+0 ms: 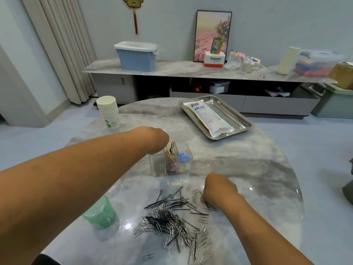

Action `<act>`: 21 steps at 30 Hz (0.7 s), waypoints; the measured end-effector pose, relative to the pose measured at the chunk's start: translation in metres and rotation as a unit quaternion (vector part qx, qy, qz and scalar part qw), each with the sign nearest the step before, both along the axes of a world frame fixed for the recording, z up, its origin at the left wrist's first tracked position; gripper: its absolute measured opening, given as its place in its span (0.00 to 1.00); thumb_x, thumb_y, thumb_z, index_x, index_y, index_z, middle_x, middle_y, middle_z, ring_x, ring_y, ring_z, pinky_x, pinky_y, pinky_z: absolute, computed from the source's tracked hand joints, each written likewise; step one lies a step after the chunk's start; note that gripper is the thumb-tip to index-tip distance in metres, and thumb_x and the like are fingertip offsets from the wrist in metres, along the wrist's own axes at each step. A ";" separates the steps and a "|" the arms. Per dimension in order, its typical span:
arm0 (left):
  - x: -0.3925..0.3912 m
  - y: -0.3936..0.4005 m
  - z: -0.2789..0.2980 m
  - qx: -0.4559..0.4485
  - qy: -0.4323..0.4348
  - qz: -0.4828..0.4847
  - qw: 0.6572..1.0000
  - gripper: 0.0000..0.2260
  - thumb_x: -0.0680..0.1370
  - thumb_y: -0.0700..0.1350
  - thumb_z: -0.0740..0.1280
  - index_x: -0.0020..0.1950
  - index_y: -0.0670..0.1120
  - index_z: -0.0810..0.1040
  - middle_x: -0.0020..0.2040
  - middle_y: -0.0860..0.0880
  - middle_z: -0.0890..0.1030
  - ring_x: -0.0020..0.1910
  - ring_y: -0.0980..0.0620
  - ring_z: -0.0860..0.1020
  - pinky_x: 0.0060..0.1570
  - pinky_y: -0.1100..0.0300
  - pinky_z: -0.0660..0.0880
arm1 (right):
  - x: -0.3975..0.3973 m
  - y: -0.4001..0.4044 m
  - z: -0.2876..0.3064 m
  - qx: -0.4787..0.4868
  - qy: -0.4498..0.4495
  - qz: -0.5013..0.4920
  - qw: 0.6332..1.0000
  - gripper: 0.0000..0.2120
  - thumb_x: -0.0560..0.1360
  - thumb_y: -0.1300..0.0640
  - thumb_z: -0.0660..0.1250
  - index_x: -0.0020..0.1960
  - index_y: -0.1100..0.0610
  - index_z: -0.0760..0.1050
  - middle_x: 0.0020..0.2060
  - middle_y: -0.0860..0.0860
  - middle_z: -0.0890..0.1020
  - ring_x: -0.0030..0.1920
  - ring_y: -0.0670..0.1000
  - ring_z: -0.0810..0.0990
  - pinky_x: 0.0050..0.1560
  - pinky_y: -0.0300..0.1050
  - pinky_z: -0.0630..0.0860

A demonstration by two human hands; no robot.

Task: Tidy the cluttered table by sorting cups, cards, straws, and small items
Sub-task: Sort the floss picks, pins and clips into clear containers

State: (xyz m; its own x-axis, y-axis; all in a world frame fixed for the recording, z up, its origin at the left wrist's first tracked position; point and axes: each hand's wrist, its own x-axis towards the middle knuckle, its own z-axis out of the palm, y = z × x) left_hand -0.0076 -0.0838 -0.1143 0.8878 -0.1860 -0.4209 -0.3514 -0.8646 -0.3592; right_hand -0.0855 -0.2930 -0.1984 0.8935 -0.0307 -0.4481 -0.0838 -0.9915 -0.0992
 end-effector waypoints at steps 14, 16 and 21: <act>-0.040 0.020 0.005 -0.286 -0.116 0.057 0.950 0.09 0.80 0.44 0.69 0.61 0.49 0.78 0.57 0.49 0.76 0.56 0.48 0.76 0.54 0.54 0.75 | -0.012 -0.005 0.004 -0.064 -0.043 0.106 0.991 0.13 0.77 0.65 0.65 0.36 0.56 0.68 0.32 0.50 0.71 0.34 0.54 0.73 0.39 0.44 0.71; -0.069 0.018 -0.009 -0.359 -0.186 0.067 0.912 0.04 0.80 0.44 0.69 0.53 0.50 0.77 0.51 0.51 0.75 0.51 0.50 0.74 0.49 0.56 0.72 | -0.013 -0.005 0.007 -0.060 -0.033 0.097 0.993 0.16 0.75 0.68 0.65 0.32 0.57 0.65 0.31 0.51 0.69 0.29 0.51 0.68 0.32 0.42 0.69; -0.123 0.013 -0.055 -0.425 -0.107 0.132 0.889 0.03 0.78 0.43 0.71 0.50 0.49 0.79 0.48 0.53 0.78 0.46 0.56 0.77 0.48 0.62 0.76 | -0.013 0.000 0.006 -0.096 -0.013 0.144 0.985 0.15 0.73 0.73 0.63 0.34 0.57 0.65 0.32 0.51 0.70 0.30 0.49 0.68 0.29 0.41 0.67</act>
State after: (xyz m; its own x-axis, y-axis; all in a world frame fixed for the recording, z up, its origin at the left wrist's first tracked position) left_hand -0.1301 -0.0712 -0.1694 0.9907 -0.1289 -0.0439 -0.0978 -0.8977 0.4295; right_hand -0.0984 -0.2933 -0.1920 0.8889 0.1429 -0.4353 0.2030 -0.9746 0.0947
